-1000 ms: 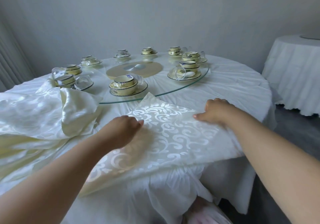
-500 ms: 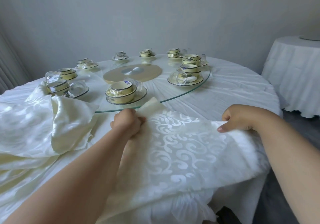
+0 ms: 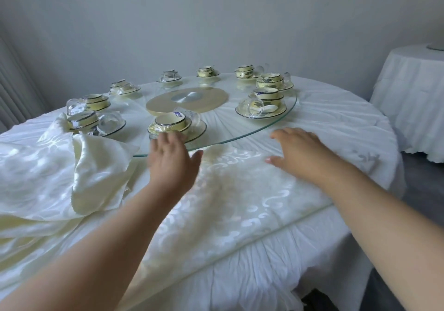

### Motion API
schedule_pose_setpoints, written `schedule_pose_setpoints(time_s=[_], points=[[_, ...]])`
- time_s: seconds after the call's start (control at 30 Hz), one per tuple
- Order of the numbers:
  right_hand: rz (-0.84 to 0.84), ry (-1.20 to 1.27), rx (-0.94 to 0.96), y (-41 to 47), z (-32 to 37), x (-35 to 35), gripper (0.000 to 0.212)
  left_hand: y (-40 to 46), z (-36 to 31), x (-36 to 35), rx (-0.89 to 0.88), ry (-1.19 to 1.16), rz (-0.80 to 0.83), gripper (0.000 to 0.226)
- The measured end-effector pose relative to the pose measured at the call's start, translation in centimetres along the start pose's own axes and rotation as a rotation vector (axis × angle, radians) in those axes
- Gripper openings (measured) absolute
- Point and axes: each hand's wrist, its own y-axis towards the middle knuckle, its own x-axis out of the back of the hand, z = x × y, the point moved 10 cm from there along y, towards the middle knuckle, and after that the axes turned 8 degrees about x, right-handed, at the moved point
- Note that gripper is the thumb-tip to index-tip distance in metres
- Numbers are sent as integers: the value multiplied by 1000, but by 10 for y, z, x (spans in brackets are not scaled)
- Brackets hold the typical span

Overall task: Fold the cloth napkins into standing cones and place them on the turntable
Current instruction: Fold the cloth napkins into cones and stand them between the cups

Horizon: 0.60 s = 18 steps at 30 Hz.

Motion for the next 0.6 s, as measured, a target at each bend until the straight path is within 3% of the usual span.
schedule_pose_setpoints(time_s=[0.1,0.2,0.33,0.6], points=[[39,230,156,-28,57,-22,64,-68,-39,-9,-296,-43,308,47],[248,188,139,-47,63,-62,72,-131,-34,-35,-407,153,594,85],[365,74,37,-55,30,-82,79,-135,11,-36,-318,269,583,98],[344,24,-130,-59,-5,-72,85,-135,62,-14,-294,246,584,118]])
